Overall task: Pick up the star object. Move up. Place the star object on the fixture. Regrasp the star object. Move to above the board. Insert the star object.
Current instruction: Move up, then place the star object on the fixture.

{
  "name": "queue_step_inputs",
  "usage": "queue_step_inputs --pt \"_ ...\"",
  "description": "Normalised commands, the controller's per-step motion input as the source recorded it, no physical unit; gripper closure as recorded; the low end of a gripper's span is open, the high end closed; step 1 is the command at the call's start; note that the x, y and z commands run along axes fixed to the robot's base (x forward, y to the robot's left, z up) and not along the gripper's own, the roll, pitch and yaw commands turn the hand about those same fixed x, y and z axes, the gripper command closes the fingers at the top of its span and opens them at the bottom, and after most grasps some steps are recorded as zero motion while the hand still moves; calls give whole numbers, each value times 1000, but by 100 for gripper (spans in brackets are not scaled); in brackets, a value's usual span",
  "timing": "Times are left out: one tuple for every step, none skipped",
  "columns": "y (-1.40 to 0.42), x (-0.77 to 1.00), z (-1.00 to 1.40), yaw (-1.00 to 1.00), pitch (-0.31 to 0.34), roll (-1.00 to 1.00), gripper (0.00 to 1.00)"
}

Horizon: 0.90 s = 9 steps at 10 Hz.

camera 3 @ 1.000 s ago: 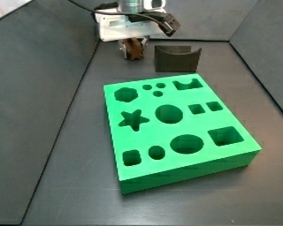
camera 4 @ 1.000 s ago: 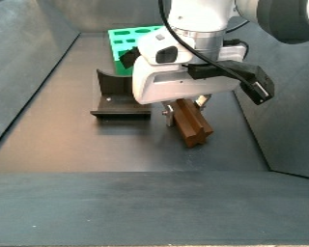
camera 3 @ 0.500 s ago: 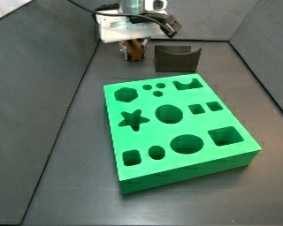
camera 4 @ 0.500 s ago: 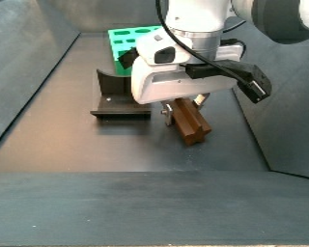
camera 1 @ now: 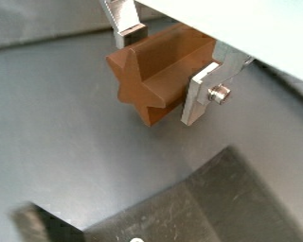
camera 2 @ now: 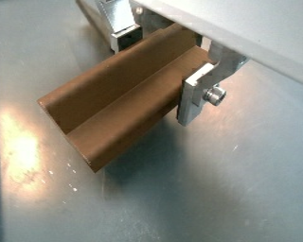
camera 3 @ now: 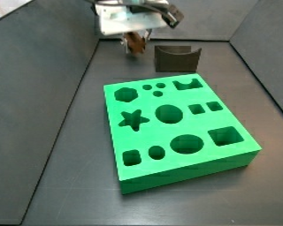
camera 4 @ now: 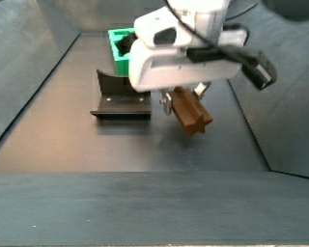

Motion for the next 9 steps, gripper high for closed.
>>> queue_step_inputs --pt "-14 -26 430 1 54 3 100" --pt "-2 -18 168 -3 51 15 100" --pt "0 0 1000 0 0 0 100" --pt "1 2 1000 -1 -11 6 100" --pt "1 -4 1000 -3 0 6 100" --pt "3 -8 1000 -5 11 9 100" --pt "6 -12 1000 -10 22 15 100" --pt "7 -16 1000 -13 30 20 100" --pt "10 -22 1000 -15 35 26 100"
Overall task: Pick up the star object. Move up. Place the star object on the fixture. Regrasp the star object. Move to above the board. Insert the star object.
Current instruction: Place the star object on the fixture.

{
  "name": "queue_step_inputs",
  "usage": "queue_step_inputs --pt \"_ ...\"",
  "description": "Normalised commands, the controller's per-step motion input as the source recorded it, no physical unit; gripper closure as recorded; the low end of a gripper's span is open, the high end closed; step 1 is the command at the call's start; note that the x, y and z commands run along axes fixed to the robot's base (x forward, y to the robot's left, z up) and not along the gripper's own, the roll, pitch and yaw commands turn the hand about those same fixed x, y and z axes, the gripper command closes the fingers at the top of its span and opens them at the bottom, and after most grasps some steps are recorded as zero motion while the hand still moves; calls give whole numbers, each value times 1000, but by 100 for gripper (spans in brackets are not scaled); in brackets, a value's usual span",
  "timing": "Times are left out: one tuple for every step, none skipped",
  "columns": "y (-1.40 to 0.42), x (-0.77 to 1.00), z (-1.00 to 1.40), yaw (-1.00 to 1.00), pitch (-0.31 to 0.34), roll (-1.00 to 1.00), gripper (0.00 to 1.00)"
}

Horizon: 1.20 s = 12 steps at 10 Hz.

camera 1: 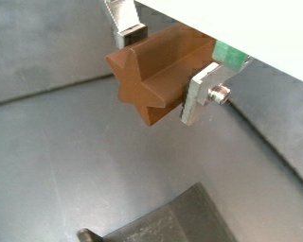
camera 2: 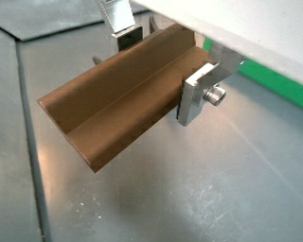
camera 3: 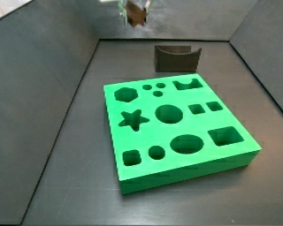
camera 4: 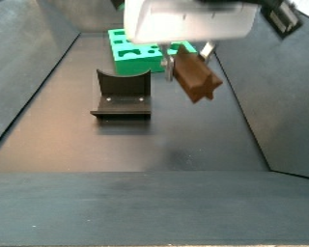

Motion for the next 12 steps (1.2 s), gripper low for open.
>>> queue_step_inputs --pt "12 -23 1000 -16 38 28 100" --pt "14 -19 799 -17 45 33 100" --pt "15 -12 629 -17 52 36 100" --pt "16 -4 460 -18 62 38 100" --pt "17 2 236 -18 81 40 100" --pt "-300 1000 -70 -1000 -58 -51 100" --pt "-295 1000 -93 -1000 -56 -54 100" --pt "-252 1000 -83 -1000 -61 -70 100" --pt "-239 1000 -78 -889 -48 -75 100" --pt "-217 1000 -74 -552 -19 -70 100" --pt "-195 1000 -73 -339 -5 -66 100" --pt "-175 1000 -68 -197 6 -62 100"
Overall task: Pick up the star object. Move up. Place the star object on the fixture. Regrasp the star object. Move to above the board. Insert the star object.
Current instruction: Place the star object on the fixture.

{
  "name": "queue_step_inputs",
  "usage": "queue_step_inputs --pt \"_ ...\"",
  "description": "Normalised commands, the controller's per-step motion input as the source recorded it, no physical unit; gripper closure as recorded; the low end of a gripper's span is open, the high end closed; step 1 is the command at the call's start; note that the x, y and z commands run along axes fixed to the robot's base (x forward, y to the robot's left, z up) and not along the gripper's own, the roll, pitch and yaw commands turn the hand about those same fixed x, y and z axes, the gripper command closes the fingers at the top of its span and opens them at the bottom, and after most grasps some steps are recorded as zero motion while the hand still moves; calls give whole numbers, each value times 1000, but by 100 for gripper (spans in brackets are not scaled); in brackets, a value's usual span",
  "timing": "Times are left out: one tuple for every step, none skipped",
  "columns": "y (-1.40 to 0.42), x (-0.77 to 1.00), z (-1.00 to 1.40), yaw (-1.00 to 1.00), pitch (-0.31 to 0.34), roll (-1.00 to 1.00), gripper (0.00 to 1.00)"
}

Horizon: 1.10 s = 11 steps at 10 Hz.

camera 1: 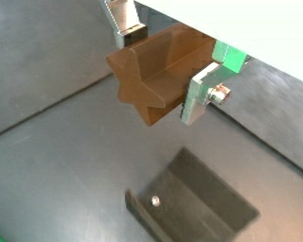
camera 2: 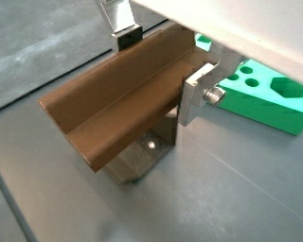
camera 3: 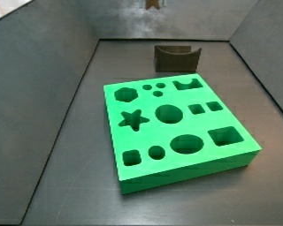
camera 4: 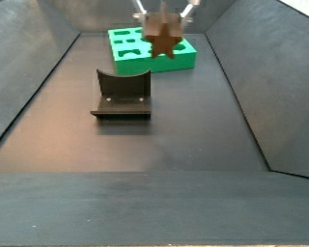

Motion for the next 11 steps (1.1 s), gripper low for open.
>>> queue_step_inputs --pt "-159 1000 -65 -123 19 -58 100" --pt "-141 1000 -60 -75 38 -53 100" --pt "-123 1000 -55 -47 52 -48 100" --pt "-107 1000 -49 -24 66 -42 100" --pt "-92 1000 -42 -3 85 -36 100" --pt "-82 1000 -37 4 98 -32 100" --pt "-68 1000 -30 12 111 -27 100" --pt "-56 1000 -23 18 126 -22 100" --pt "-86 264 260 17 111 -1000 100" --pt "-57 181 260 12 116 -1000 100" --pt "6 85 172 -7 125 -1000 100"
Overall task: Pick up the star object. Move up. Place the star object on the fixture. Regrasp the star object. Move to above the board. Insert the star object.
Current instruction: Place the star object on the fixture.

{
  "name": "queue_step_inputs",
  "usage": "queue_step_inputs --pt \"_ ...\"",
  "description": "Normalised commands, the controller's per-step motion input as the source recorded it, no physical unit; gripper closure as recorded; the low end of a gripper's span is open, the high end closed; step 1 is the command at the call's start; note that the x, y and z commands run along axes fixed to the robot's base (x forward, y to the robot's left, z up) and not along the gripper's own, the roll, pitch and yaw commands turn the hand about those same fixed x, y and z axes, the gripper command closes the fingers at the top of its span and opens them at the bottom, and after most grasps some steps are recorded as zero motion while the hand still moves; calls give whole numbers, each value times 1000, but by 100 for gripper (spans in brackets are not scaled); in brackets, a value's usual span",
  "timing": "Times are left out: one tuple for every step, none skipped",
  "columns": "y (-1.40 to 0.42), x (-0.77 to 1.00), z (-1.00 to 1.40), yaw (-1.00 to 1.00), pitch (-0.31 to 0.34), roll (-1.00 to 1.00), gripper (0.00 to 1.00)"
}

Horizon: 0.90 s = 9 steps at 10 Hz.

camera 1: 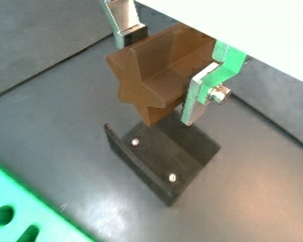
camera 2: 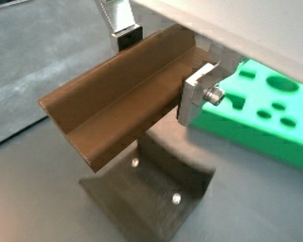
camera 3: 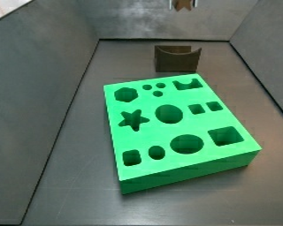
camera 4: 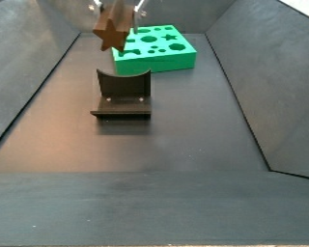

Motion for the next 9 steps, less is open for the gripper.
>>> queue_step_inputs --pt "21 -10 45 -20 131 -1000 100" --pt "30 -42 24 -30 129 -1000 100" --pt "31 -31 27 -39 127 -1000 100" --pt "36 16 19 -60 137 -1000 100" --pt "39 41 3 -75 147 -1000 100" --pt "43 66 -10 -94 157 -1000 100" --pt "44 79 -15 -117 167 -1000 100" --pt "47 80 -14 -136 161 -924 100" --pt "46 74 -12 -143 118 -703 100"
